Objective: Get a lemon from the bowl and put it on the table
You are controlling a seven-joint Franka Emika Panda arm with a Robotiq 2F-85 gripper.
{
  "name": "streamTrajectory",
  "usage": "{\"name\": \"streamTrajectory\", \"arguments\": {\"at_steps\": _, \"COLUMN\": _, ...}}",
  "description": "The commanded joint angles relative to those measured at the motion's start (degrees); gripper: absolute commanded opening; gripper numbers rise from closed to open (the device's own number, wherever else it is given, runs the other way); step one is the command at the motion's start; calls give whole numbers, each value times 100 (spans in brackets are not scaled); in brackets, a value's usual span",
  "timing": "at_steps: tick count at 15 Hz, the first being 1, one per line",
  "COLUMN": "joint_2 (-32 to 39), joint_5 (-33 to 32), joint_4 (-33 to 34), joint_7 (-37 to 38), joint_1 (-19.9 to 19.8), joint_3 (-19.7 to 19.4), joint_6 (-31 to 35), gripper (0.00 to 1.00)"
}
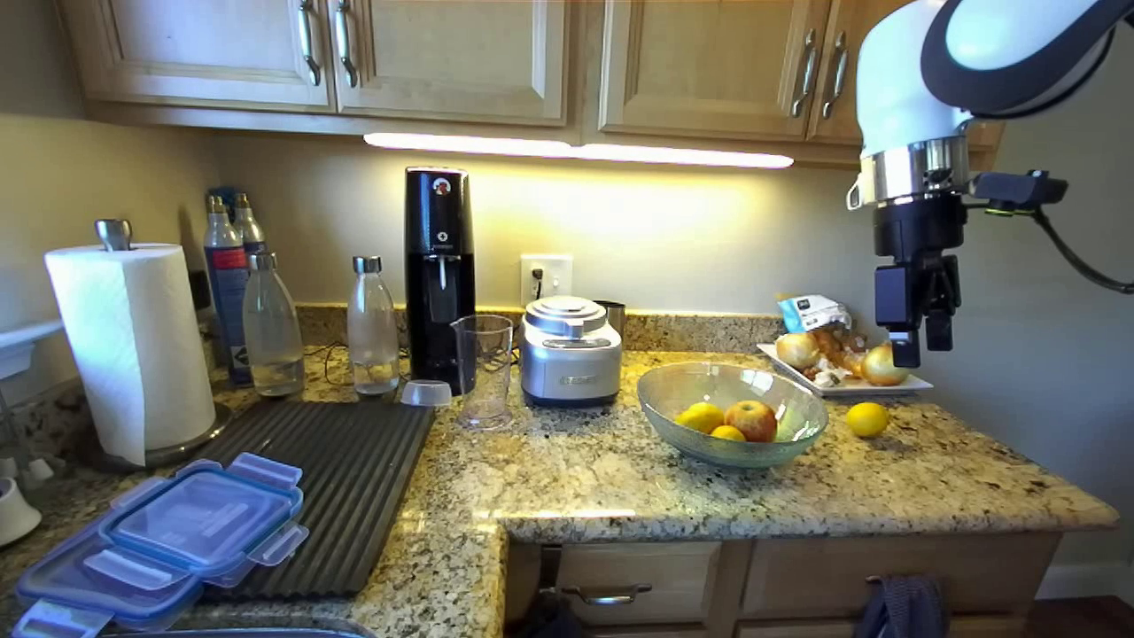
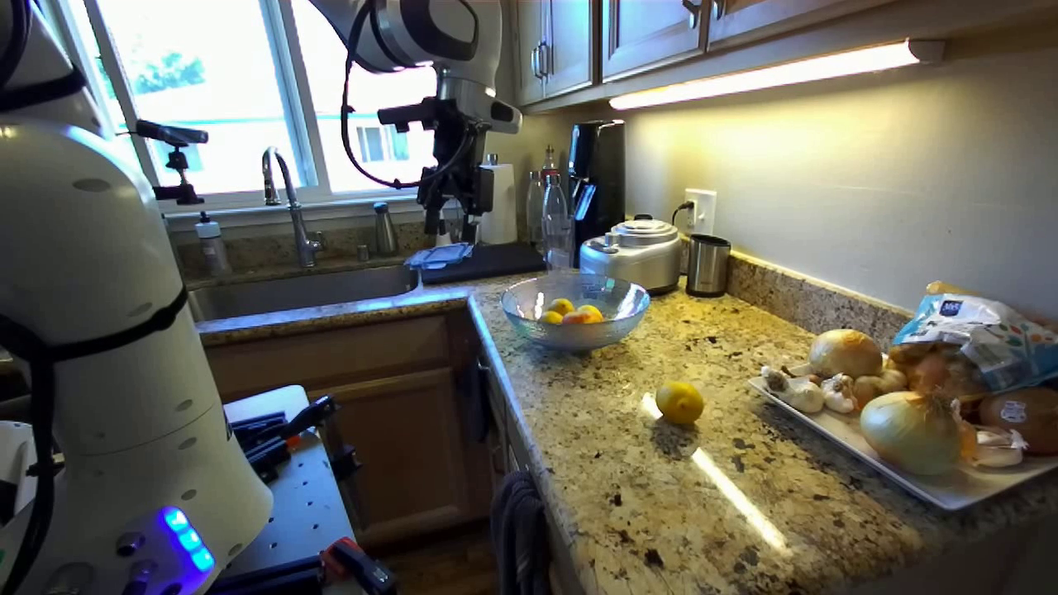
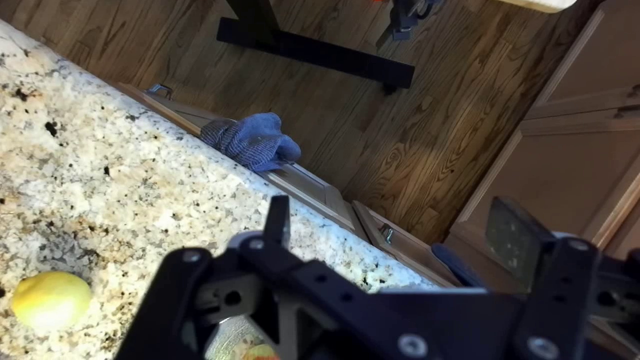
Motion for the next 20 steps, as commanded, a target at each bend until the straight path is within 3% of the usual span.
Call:
{"name": "streamTrajectory", "arguments": {"at_steps": 1, "joint_2": 318, "joint_5": -47, "joint_4": 173, "joint_7": 369, "joint_1": -31, "joint_3": -13, "joint_6": 297, "gripper": 100}}
{"name": "streamTrajectory", "arguments": {"at_steps": 7, "joint_2": 1443, "joint_5": -5, "joint_4": 738, "joint_7": 810, "joint_1": -122, "joint_3": -157, "joint_6": 1272, "gripper": 100}}
{"name": "streamTrajectory", "arguments": {"at_steps": 13, "joint_2": 2390, "joint_5": -140, "joint_4": 1389, "joint_7": 1977, "joint_1": 41, "joint_3": -308, "joint_6": 2387, "gripper": 100}}
{"name": "streamTrajectory", "arguments": {"at_steps": 16, "joint_2": 2661, "joint_5": -141, "joint_4": 1663, "joint_7": 2411, "joint_1": 154, "joint_3": -358, "joint_6": 2427, "gripper": 100}}
{"name": "streamTrajectory", "arguments": {"at_steps": 20, "joint_2": 2701, "joint_5": 7, "joint_4": 1678, "joint_7": 2106, "joint_1": 137, "joint_3": -331, "joint_6": 2356, "gripper": 100}}
